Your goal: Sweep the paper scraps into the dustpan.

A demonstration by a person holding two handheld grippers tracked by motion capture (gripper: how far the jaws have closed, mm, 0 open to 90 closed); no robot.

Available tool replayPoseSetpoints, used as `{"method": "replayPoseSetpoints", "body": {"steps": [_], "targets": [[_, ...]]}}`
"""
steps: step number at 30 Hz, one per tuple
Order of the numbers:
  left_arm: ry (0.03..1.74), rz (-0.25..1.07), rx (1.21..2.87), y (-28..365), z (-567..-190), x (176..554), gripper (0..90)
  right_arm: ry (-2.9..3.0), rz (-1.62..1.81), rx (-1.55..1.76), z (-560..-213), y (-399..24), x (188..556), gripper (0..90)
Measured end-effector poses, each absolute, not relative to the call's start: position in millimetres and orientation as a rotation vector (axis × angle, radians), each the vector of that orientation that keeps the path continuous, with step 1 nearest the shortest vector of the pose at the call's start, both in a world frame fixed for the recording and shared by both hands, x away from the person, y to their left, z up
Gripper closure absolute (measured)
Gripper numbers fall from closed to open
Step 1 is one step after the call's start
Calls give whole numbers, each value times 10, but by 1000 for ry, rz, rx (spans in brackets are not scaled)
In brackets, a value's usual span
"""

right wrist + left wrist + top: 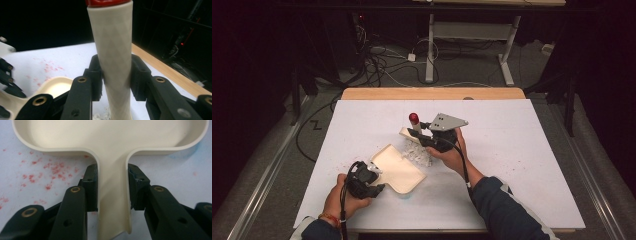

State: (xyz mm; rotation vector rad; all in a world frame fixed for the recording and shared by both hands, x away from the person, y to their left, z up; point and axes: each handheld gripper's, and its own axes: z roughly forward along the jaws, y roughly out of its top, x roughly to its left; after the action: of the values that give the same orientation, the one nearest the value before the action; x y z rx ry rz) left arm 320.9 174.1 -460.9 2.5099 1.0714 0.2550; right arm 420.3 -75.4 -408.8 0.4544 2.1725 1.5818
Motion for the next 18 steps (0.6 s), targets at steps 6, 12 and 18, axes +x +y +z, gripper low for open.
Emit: {"method": "replayPoseSetpoints", "body": {"steps": [6,12,18], "targets": [[1072,249,2515,1693,-4611,3252,637,2171,1609,462,-4096,-689,4081,680],[1073,257,2517,1617,-4597,3288,636,2167,1623,450,-4081,-614,3916,686],[1086,267,2505,1553,-4602,3310,635,2157,1638,449,-4059,-547,3781,690]]}}
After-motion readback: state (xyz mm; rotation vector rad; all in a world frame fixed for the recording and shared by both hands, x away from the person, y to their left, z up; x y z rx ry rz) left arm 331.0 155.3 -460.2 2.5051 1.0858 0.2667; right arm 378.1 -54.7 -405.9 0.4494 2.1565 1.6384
